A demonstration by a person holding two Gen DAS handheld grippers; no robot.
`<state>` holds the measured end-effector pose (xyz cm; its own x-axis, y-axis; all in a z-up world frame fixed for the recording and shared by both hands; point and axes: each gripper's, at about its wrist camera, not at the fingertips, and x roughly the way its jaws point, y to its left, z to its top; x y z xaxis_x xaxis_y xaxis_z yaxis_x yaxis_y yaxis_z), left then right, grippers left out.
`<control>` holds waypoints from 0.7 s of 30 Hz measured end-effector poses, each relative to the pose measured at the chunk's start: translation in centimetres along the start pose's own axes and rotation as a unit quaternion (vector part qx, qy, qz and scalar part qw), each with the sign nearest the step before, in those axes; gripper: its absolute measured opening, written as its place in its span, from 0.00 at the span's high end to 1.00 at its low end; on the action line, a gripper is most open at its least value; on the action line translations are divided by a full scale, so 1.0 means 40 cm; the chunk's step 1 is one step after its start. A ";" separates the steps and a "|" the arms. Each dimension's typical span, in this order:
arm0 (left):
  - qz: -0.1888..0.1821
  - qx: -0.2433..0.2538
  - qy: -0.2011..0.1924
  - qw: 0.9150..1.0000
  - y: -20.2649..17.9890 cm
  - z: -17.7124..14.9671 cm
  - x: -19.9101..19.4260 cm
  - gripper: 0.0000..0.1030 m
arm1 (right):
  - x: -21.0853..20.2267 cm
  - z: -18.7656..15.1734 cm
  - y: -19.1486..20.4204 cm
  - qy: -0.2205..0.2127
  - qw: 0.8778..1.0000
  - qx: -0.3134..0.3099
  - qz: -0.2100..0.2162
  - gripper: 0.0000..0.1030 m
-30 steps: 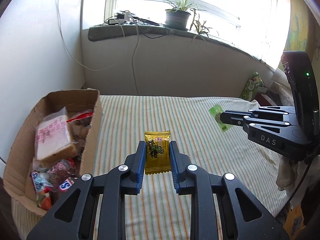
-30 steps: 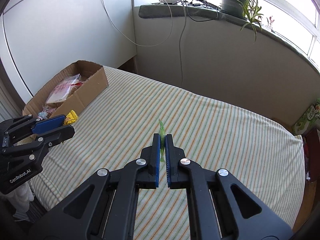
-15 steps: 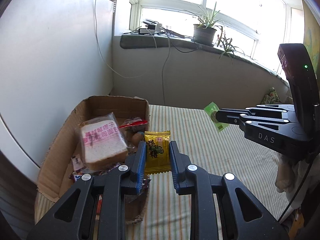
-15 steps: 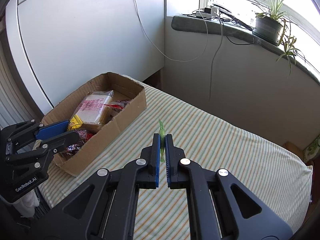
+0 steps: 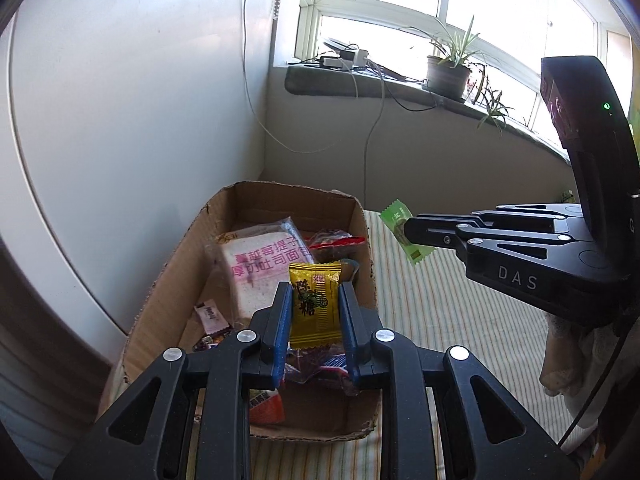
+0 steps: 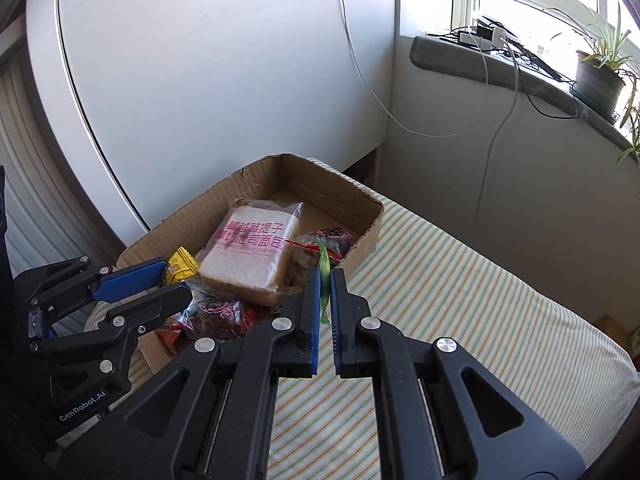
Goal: Organize snacks
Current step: 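Carry the yellow and light green candies over the box, then open both grippers to drop the two candies into the box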
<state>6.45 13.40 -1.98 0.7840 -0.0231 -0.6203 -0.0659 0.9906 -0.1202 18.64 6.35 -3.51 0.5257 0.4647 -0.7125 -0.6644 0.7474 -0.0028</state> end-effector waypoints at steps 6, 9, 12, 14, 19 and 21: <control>0.008 -0.007 0.004 1.000 0.030 -0.008 0.005 0.79 | 0.044 0.013 0.038 0.011 1.000 -0.013 0.014 0.96; 0.012 -0.010 0.006 1.000 0.041 -0.009 0.008 0.79 | 0.063 0.014 0.045 0.016 1.000 -0.013 0.018 0.96; 0.015 -0.011 0.006 1.000 0.051 -0.009 0.008 0.79 | 0.082 0.016 0.047 0.021 1.000 -0.013 0.019 0.96; 0.018 -0.014 0.006 1.000 0.059 -0.007 0.009 0.79 | 0.093 0.019 0.048 0.024 0.999 -0.013 0.019 0.96; 0.020 -0.015 0.008 1.000 0.065 -0.005 0.012 0.79 | 0.108 0.023 0.049 0.026 0.999 -0.013 0.020 0.96; 0.022 -0.014 0.008 1.000 0.066 -0.005 0.014 0.78 | 0.110 0.024 0.047 0.026 0.999 -0.012 0.022 0.96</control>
<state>6.61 15.96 -2.81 0.7695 0.0172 -0.6384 -0.1173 0.9864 -0.1149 20.22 10.25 -5.98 0.4682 0.4712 -0.7476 -0.6994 0.7146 0.0123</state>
